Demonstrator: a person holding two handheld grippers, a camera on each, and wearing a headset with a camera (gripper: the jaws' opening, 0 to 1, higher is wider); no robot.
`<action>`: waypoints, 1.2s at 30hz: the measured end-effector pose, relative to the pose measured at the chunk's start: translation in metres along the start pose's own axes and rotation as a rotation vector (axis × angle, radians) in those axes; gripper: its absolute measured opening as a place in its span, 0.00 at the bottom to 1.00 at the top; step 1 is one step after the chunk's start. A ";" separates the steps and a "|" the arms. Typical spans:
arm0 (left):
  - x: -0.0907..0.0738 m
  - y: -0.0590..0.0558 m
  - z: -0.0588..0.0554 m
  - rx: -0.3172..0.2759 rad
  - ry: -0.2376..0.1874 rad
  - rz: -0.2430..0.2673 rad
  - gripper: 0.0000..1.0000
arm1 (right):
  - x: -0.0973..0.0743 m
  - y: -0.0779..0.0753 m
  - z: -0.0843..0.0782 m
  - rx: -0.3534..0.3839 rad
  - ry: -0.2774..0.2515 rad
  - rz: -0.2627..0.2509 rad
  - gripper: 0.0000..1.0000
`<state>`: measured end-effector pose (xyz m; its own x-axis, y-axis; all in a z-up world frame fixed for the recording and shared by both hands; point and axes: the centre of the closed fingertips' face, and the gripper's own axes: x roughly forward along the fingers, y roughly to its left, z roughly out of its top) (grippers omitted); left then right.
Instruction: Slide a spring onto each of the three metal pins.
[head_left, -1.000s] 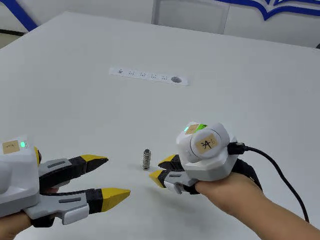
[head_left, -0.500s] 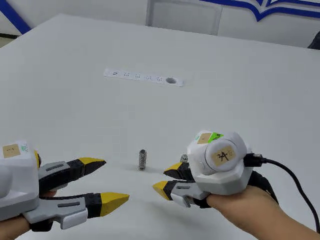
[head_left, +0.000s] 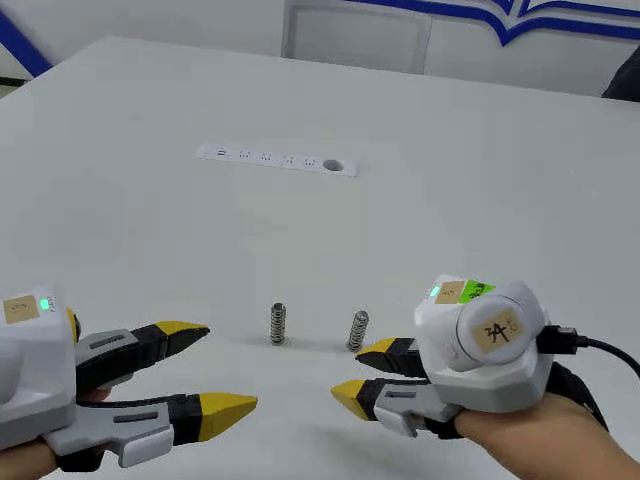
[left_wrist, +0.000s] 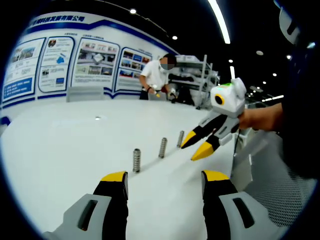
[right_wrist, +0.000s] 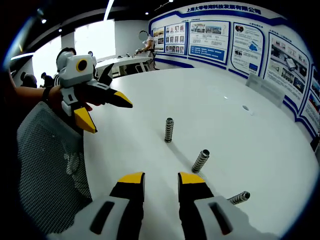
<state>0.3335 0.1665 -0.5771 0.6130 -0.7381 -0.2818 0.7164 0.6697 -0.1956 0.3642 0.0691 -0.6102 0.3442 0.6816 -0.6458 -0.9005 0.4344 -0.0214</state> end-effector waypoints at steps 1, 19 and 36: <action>0.000 0.000 -0.001 0.002 0.003 -0.001 0.61 | -0.003 -0.001 -0.002 0.008 -0.001 -0.001 0.27; 0.003 -0.007 -0.007 0.022 0.047 -0.010 0.64 | -0.061 -0.036 -0.036 0.061 -0.029 -0.091 0.35; 0.005 -0.007 -0.010 0.018 0.059 -0.010 0.66 | -0.092 -0.054 -0.060 0.067 -0.088 -0.118 0.41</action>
<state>0.3278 0.1590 -0.5867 0.5855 -0.7381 -0.3352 0.7286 0.6605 -0.1816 0.3652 -0.0526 -0.5952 0.4713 0.6714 -0.5719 -0.8338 0.5506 -0.0407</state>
